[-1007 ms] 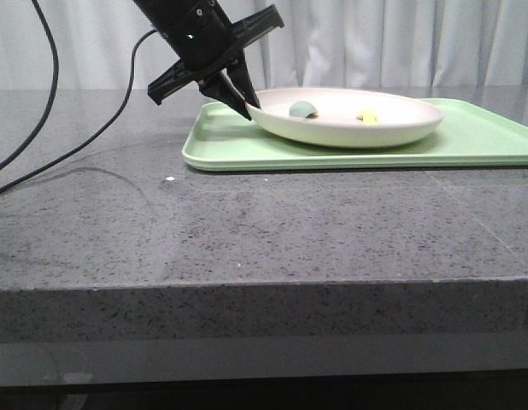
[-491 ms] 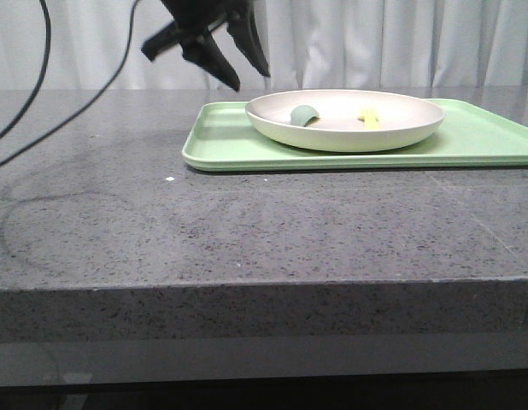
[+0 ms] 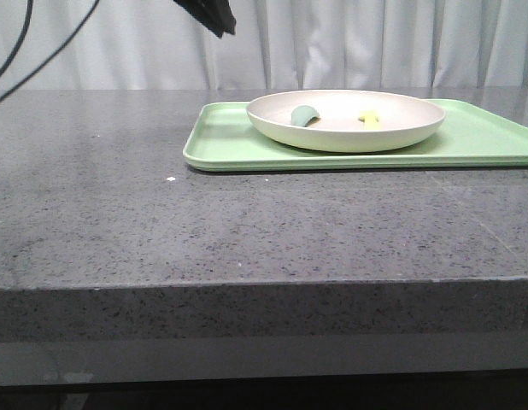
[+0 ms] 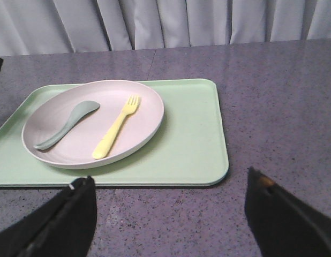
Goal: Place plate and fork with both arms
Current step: 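Open the left gripper, release the plate, and raise the left arm away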
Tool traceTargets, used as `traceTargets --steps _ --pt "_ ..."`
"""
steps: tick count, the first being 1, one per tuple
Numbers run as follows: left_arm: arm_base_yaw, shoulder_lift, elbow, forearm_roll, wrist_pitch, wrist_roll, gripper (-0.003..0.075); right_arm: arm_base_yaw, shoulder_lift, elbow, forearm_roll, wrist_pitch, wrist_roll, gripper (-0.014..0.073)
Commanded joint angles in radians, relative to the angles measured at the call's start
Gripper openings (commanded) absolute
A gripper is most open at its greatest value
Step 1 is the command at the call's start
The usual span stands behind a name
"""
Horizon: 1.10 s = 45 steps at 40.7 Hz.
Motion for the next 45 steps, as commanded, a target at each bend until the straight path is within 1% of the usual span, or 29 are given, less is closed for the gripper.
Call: traceTargets --steps 1,3,7,11,19,26,29,31,35,41,45 --pt "-0.020 -0.136 0.009 0.078 0.012 0.008 -0.0018 0.001 0.008 -0.040 -0.007 -0.065 -0.004 0.0591" --pt "-0.020 -0.177 0.058 0.121 0.012 0.008 -0.0018 0.001 0.008 -0.040 -0.007 -0.058 -0.004 0.0591" --pt "-0.014 -0.269 0.212 0.178 0.012 0.008 -0.0018 0.001 0.008 -0.040 -0.007 -0.054 -0.004 0.0591" --pt "0.021 -0.352 0.363 0.227 0.010 0.006 -0.0018 0.001 0.008 -0.040 -0.007 -0.054 -0.004 0.0591" --pt "0.153 -0.557 0.692 0.248 -0.110 -0.016 -0.0018 0.001 0.008 -0.040 -0.007 -0.054 -0.004 0.0591" --pt "0.269 -0.725 0.923 0.248 -0.213 -0.021 -0.0018 0.001 0.008 -0.040 -0.007 -0.054 -0.004 0.0591" --pt "0.302 -0.793 1.010 0.248 -0.280 -0.021 -0.0018 0.001 0.008 -0.040 -0.007 -0.054 -0.004 0.0591" --pt "0.314 -0.845 1.079 0.248 -0.349 -0.021 -0.0018 0.001 0.008 -0.040 -0.007 -0.054 -0.004 0.0591" --pt "0.317 -0.952 1.198 0.248 -0.490 -0.021 -0.0018 0.001 0.008 -0.040 -0.007 -0.054 -0.004 0.0591" --pt "0.312 -1.163 1.405 0.248 -0.700 -0.021 -0.0018 0.001 0.017 -0.042 -0.007 -0.055 -0.004 0.0591" --pt "0.312 -1.292 1.521 0.248 -0.782 -0.014 -0.0018 0.001 0.040 -0.047 -0.007 -0.053 -0.004 0.0591"
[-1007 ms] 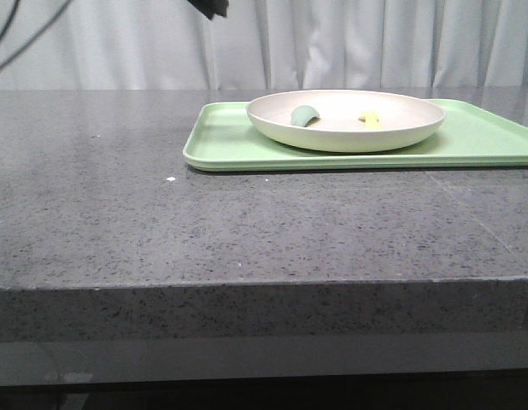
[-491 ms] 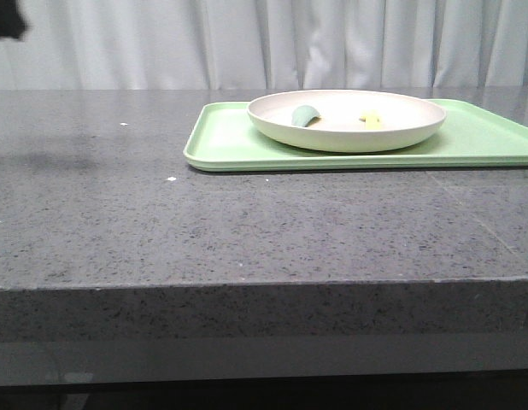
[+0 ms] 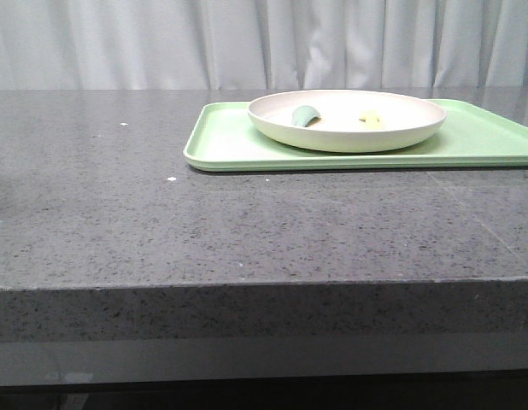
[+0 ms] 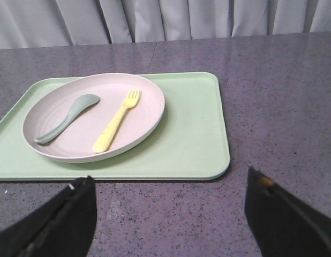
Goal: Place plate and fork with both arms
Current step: 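Open the left gripper, release the plate, and raise the left arm away, then lower the right gripper over the yellow fork and close on its handle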
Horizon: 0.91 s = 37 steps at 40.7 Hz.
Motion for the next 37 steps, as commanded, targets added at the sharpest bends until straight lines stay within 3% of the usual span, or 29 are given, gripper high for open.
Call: traceTargets --steps 1,11,20,27,37 --pt "-0.003 -0.156 0.102 -0.005 -0.172 0.002 -0.0018 0.001 0.034 -0.046 -0.007 -0.066 -0.004 0.0591" --pt "-0.003 -0.475 0.366 -0.005 -0.275 0.025 -0.0018 0.033 0.176 -0.126 -0.007 -0.036 -0.004 0.0591" --pt "-0.003 -0.694 0.465 -0.005 -0.289 0.025 -0.0018 0.157 0.383 -0.255 -0.007 -0.029 -0.004 0.0591" --pt "-0.003 -0.750 0.483 -0.005 -0.275 0.025 -0.0018 0.233 0.601 -0.447 -0.007 0.082 0.000 0.0590" --pt "-0.003 -0.750 0.483 -0.005 -0.274 0.025 -0.0018 0.235 0.918 -0.776 -0.010 0.250 0.108 0.0590"
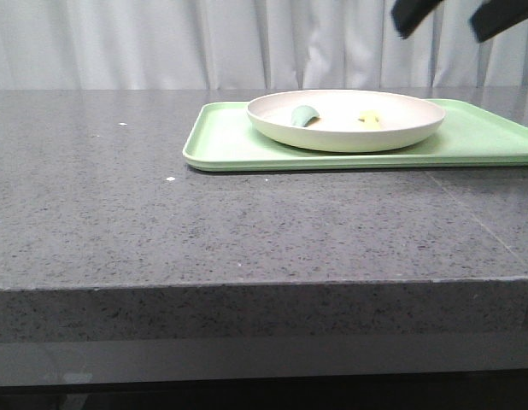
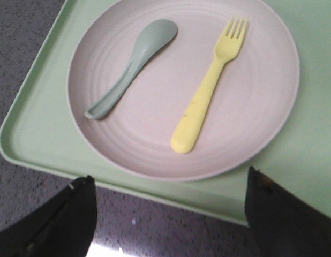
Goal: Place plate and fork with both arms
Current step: 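Lower the right gripper over the yellow fork and close on its handle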
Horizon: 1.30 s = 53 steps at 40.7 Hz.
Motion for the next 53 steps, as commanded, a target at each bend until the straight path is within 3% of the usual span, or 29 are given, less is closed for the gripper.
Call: traceTargets --steps 1,12,21,45,53 --pt "-0.003 0.009 -0.025 -0.005 -0.079 0.002 -0.0018 0.000 0.082 -0.147 -0.005 -0.012 0.044 0.0590" --pt "-0.003 0.009 -0.025 -0.005 -0.079 0.002 -0.0018 -0.001 0.363 -0.441 -0.123 0.078 0.222 0.0590" --pt "-0.003 0.009 -0.025 -0.005 -0.079 0.002 -0.0018 -0.001 0.512 -0.602 -0.161 0.166 0.265 0.0590" --pt "-0.003 0.009 -0.025 -0.005 -0.079 0.002 -0.0018 -0.036 0.569 -0.625 -0.163 0.214 0.291 0.0584" --pt "-0.003 0.009 -0.025 -0.005 -0.079 0.002 -0.0018 -0.036 0.570 -0.625 -0.163 0.217 0.291 0.0428"
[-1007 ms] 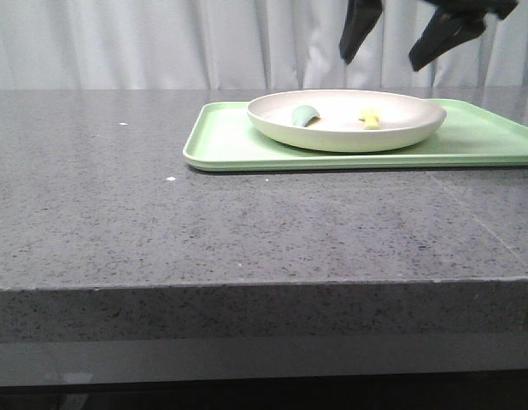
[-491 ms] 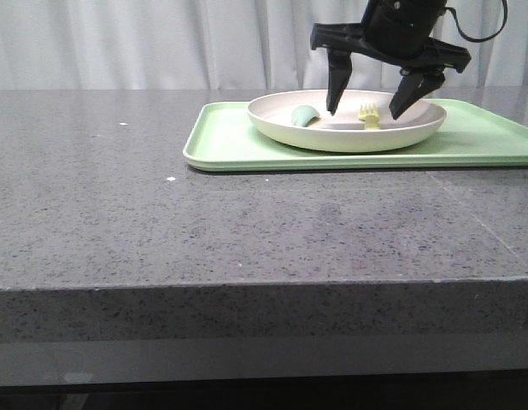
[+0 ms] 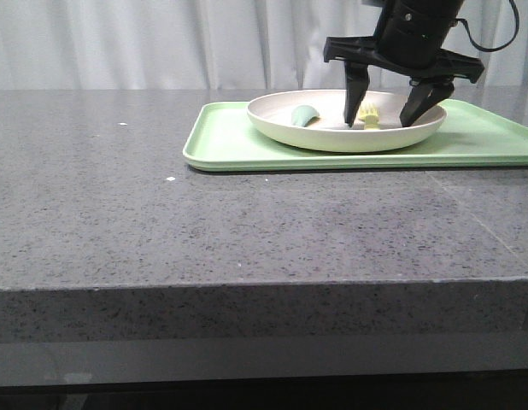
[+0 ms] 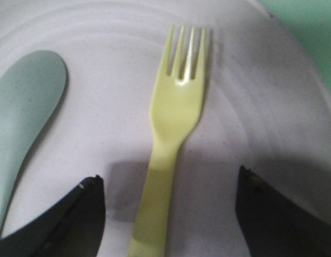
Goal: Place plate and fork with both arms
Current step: 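Lower the right gripper over the yellow fork and close on its handle, then lift the fork with the right gripper and move it beside the plate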
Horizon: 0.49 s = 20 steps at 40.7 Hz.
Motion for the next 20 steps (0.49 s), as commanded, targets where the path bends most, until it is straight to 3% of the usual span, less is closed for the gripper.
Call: traceTargets --steps 1,9,20 --pt "-0.003 0.009 -0.027 -0.005 -0.082 0.000 -0.0018 -0.008 -0.056 -0.033 -0.009 -0.031 0.000 0.0397" --pt "-0.003 0.009 -0.027 -0.005 -0.082 0.000 -0.0018 -0.008 -0.056 -0.033 -0.009 -0.031 0.000 0.0221" --pt "-0.003 0.009 -0.027 -0.005 -0.082 0.000 -0.0018 -0.008 -0.056 -0.033 -0.009 -0.031 0.000 0.0073"
